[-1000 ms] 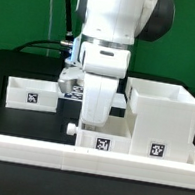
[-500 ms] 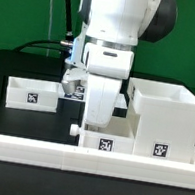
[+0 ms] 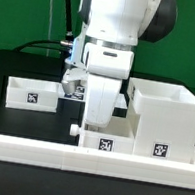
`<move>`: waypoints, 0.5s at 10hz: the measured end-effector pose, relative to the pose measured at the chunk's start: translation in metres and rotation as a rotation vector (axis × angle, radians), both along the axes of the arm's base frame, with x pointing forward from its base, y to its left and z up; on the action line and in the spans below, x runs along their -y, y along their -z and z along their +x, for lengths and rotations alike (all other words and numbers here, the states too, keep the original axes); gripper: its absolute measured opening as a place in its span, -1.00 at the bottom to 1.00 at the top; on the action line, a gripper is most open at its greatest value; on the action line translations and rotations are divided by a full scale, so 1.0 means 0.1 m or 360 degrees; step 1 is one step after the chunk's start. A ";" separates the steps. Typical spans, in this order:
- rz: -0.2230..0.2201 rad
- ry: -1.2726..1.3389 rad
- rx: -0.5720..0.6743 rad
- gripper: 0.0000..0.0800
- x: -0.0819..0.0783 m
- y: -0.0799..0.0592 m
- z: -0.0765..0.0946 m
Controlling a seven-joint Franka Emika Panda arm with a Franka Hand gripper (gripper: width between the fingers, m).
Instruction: Assemble drawer
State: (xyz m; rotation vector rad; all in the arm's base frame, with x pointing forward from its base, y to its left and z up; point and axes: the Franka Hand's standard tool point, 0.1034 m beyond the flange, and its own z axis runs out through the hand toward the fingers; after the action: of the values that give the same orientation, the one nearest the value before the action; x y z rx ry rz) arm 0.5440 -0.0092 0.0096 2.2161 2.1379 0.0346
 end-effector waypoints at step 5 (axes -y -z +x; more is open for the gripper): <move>0.0001 -0.0003 -0.0002 -0.89 -0.03 0.01 0.00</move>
Offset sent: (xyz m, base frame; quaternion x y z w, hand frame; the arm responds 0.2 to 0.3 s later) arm -0.0006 0.0029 -0.0041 0.0017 -0.0075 -0.0082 0.9999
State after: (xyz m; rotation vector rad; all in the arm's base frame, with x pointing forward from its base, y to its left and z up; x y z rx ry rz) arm 0.5436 -0.0058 0.0089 2.2146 2.1411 0.0336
